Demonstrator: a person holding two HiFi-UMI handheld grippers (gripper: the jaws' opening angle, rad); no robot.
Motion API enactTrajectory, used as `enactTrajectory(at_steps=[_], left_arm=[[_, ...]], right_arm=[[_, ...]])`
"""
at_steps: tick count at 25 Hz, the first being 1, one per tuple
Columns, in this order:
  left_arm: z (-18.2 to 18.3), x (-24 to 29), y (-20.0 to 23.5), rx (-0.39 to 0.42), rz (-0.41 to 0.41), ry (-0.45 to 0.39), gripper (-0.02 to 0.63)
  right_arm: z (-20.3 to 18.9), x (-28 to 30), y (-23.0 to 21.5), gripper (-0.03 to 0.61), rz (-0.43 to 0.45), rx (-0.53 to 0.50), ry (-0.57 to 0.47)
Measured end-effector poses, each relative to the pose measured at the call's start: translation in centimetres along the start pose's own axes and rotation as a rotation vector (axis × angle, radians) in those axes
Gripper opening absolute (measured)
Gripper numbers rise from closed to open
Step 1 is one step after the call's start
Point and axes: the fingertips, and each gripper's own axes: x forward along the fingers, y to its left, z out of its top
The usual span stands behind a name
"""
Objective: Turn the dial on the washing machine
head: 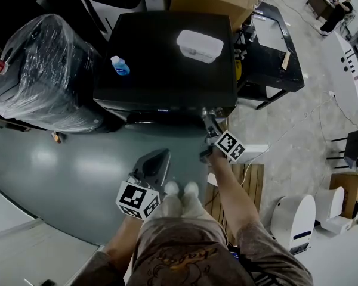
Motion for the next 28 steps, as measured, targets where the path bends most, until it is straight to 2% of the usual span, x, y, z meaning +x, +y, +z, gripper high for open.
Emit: enactTrajectory(at_steps=[8, 11, 13, 15, 17, 24, 28], left_arm=[[-0.4, -0.5, -0.1, -0.001, 0.0, 0.009, -0.008], [-0.5, -0.7, -0.1, 0.001, 0.002, 0.015, -0.008], [-0.8, -0.9, 0.1, 0.0, 0.006, 0.022, -0.008], [-1.0, -1.1, 0.2, -0.004, 0.01, 0.025, -0.008], [-1.2, -1.3, 0.1, -0.009, 0.011, 0.027, -0.008], [-1.2, -1.0, -0.4, -0.011, 0.002, 0.021, -0.008], [-1.2, -1.0, -0.3, -0.01, 0.003, 0.023, -0.008]], right_arm=[[-1.5, 0.4, -0.3, 0.198, 0.083, 0.258, -0.028], [-1.4, 0.3, -0.4, 0.198, 0.087, 0.285, -0.043], [-1.4, 0.3, -0.4, 0.202, 0.067, 0.24, -0.038], [-1.3, 0.1, -0.3, 0.231, 0.038, 0.14, -0.008], [-1.0, -0.2, 0.2, 0.249, 0.011, -0.009, 0.028], [1.1, -0.6, 0.9, 0.272, -0.205, -0.687, 0.061], [0.8, 0.0, 1.9, 0.272, -0.253, -0.905, 0.097]])
